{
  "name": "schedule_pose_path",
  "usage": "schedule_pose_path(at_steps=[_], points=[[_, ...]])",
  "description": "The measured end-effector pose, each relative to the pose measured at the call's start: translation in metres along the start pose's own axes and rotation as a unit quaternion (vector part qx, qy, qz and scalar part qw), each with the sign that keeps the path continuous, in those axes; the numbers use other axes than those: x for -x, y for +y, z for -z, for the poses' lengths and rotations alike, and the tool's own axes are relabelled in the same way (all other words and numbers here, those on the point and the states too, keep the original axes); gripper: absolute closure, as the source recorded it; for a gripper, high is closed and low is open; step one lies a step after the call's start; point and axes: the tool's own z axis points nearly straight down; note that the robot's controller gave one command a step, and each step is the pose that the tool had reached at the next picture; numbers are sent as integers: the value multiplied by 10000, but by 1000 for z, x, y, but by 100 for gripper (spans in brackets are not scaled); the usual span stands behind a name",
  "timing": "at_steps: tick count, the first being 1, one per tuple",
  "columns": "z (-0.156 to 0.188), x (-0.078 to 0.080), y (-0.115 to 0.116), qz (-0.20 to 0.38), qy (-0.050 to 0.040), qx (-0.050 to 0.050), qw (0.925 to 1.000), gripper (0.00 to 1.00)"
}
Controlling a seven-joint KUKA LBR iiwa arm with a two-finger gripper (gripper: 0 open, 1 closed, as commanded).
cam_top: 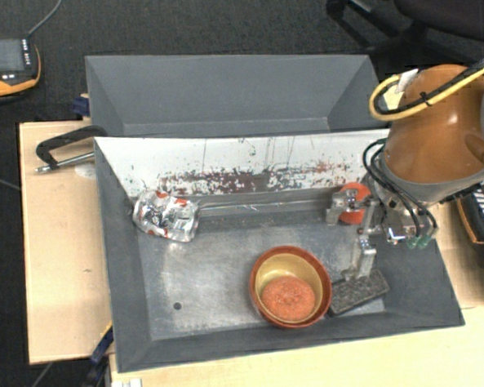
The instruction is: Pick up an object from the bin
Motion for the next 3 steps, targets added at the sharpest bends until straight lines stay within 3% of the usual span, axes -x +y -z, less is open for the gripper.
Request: schedule_pose_path(at_steps=[1, 2, 3], points=[[-145, 44, 50, -228, 24, 12, 9997, 0], [-142, 46, 50, -239, -12, 12, 9997, 100], [-15, 62, 3, -130, -82, 5, 9999, 100]])
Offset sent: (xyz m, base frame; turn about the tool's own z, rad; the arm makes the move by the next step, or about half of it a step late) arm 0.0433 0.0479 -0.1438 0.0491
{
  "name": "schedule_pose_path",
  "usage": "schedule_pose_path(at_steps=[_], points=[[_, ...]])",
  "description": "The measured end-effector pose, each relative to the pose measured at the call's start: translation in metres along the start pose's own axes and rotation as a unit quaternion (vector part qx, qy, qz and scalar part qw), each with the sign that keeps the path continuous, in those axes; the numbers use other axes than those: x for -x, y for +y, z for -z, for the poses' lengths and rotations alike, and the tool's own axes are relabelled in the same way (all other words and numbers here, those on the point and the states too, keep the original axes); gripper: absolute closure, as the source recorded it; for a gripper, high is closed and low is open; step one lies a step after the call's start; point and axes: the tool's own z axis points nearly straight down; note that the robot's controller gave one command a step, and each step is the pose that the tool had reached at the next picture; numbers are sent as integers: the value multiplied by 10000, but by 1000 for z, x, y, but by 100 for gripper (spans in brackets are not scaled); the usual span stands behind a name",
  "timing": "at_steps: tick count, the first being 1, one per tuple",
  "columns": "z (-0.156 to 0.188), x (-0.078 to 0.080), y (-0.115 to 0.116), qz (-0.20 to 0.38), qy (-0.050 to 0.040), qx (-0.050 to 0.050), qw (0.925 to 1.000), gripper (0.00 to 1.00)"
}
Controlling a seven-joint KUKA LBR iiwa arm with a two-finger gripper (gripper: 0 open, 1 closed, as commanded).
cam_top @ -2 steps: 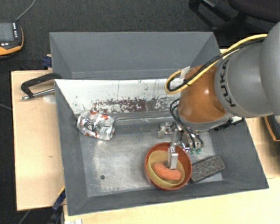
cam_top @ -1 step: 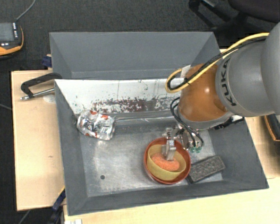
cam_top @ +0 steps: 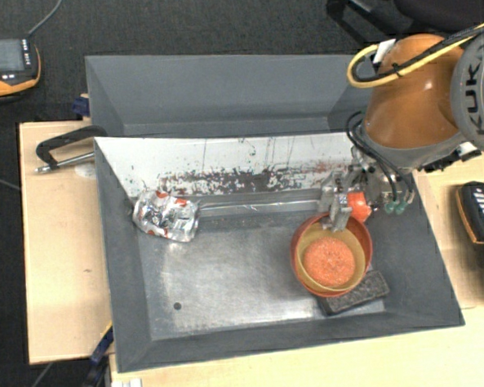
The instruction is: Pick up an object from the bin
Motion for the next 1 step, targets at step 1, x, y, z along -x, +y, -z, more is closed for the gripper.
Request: schedule_pose_path(at_steps=[1], points=[[55, -28, 108, 67, -44, 29, 10000, 100]])
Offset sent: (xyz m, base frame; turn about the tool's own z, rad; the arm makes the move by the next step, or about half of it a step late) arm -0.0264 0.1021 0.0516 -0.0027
